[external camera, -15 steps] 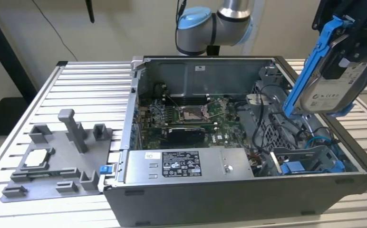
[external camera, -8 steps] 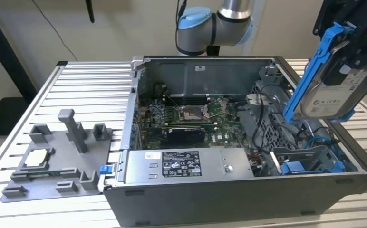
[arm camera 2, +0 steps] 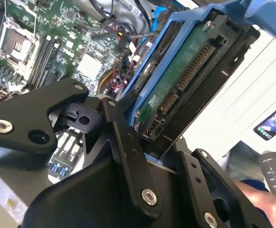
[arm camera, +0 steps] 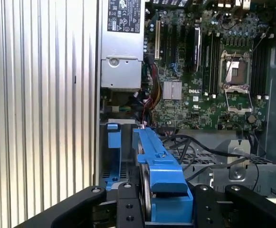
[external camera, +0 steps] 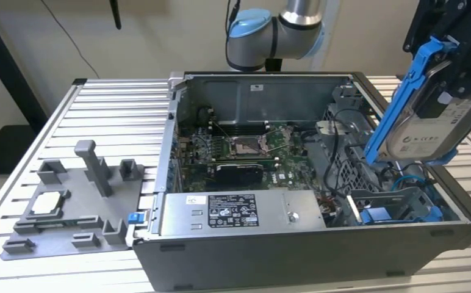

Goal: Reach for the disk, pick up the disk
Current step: 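Pick up the disk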

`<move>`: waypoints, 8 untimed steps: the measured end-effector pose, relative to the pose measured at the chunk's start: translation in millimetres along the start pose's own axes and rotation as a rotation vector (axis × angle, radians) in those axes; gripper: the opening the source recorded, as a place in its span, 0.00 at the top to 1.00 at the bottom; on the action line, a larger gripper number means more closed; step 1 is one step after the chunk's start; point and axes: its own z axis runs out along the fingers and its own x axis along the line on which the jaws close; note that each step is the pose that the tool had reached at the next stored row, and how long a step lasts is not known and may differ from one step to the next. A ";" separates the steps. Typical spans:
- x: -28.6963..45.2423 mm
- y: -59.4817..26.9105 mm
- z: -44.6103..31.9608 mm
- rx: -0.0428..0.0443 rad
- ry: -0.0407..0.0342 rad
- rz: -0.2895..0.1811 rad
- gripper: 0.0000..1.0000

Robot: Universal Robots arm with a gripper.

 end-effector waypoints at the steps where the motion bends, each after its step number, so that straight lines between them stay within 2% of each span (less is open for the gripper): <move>1: 0.9 0.3 0.3 0.0000 0.0000 0.001 1.00; 8: 5.4 0.7 2.0 0.0001 0.0001 0.001 1.00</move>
